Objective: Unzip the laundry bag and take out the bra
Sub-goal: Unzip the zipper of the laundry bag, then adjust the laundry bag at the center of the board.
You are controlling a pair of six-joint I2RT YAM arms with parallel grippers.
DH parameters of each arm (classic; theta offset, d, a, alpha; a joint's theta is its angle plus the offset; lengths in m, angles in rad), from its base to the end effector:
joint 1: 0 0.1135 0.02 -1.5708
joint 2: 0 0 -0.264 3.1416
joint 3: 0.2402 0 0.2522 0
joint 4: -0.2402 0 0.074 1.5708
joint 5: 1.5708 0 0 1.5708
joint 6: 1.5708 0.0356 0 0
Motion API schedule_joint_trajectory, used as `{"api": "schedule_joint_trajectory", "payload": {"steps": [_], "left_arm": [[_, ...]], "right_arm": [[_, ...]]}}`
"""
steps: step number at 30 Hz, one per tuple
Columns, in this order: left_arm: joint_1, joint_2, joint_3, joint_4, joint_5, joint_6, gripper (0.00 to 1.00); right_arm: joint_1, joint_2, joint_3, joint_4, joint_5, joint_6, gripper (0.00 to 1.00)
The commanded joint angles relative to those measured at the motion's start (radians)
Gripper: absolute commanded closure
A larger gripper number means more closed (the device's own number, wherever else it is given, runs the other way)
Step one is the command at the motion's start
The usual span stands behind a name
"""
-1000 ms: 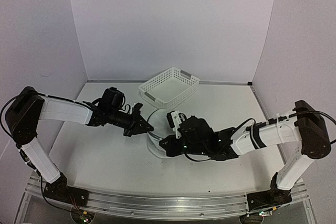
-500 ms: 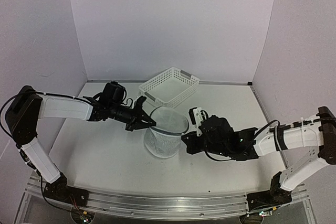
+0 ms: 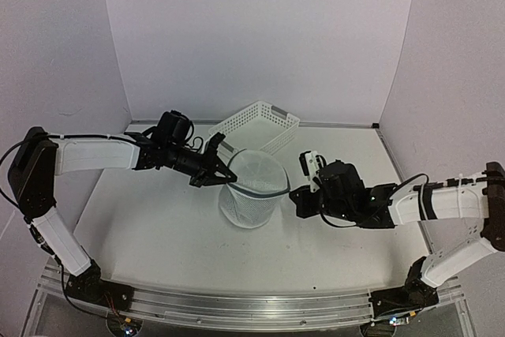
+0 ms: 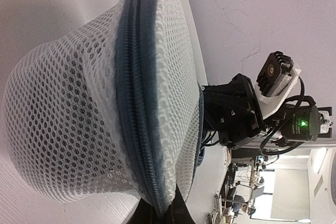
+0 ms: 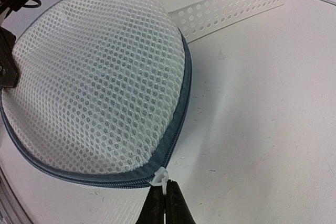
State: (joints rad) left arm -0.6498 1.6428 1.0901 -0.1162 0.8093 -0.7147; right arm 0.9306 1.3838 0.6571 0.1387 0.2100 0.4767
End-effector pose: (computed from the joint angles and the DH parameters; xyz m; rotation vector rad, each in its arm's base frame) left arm 0.2681 -0.2361 0.2382 0.4307 2.4789 -1.5712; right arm 0.1758 0.2236 0.1946 -0.3741 2.1717 0.5850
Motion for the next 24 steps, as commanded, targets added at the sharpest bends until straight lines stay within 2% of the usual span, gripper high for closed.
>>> {"api": "schedule_joint_trajectory", "payload": {"steps": [1,8,16,20,24], "left_arm": [[0.015,-0.002,0.076,-0.067,-0.016,0.077,1.0],[0.019,0.083,0.16,-0.116,-0.071,0.114,1.0],[0.033,0.156,0.258,-0.175,-0.148,0.157,0.94],[0.049,0.173,0.315,-0.233,-0.204,0.188,0.84],[0.063,0.164,0.358,-0.282,-0.277,0.208,0.63]], "right_arm": [[-0.015,-0.069,-0.051,0.021,-0.022,0.001,1.0],[0.071,-0.098,-0.097,0.073,-0.032,0.084,1.0],[0.168,0.005,-0.044,0.132,-0.018,0.159,1.0],[0.192,0.083,0.024,0.137,-0.029,0.17,1.0],[0.203,0.151,0.088,0.141,-0.048,0.178,1.0]]}}
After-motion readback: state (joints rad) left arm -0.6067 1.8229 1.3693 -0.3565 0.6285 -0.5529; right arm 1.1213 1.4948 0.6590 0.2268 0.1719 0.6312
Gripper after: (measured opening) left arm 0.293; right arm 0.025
